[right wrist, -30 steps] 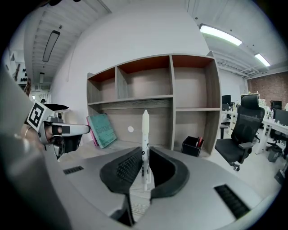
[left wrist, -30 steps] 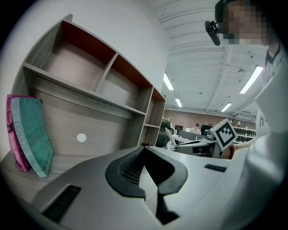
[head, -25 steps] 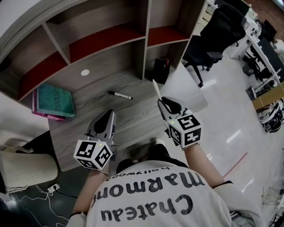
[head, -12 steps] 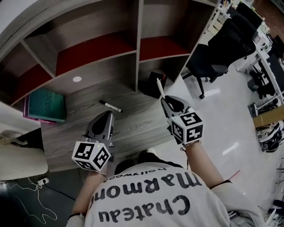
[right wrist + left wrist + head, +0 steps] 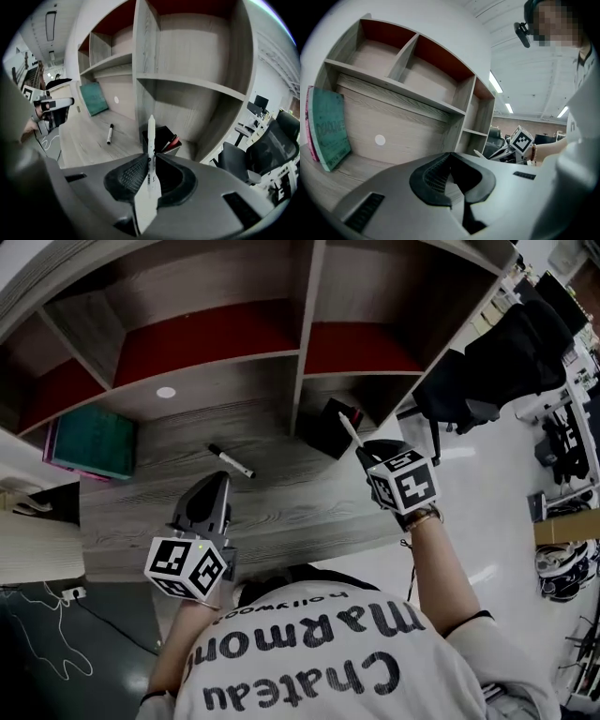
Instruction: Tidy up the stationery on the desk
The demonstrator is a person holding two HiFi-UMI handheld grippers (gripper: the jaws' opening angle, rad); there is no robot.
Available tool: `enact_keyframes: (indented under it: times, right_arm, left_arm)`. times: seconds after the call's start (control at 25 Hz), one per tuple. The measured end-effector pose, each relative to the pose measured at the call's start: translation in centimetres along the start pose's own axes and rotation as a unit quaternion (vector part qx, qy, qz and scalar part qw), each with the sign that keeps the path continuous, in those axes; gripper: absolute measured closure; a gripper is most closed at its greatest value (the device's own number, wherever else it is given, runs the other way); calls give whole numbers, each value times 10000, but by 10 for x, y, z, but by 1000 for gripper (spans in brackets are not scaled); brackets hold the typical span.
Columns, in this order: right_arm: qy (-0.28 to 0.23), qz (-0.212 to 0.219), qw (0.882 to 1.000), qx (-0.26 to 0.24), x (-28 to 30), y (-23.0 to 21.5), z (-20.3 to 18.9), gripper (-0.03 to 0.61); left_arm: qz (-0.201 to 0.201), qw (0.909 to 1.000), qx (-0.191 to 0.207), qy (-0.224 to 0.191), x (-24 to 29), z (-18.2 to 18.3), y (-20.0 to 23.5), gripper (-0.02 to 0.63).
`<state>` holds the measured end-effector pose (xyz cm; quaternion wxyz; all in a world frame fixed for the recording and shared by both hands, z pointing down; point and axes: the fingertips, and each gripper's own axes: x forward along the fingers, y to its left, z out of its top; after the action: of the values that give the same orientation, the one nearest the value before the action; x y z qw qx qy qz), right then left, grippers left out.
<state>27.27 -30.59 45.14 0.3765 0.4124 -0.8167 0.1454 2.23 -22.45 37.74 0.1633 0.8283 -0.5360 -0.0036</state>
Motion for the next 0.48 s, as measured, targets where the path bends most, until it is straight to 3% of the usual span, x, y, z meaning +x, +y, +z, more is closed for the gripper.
enact_keyframes:
  times: [0.24, 0.48]
  right_arm:
    - [847, -34, 9921, -926, 19, -13, -1, 514]
    - [1786, -211, 9548, -2369, 30, -20, -2, 514]
  left_arm:
    - [219, 9997, -77, -7, -4, -3, 14, 599]
    - [345, 9994, -90, -25, -12, -2, 25, 600]
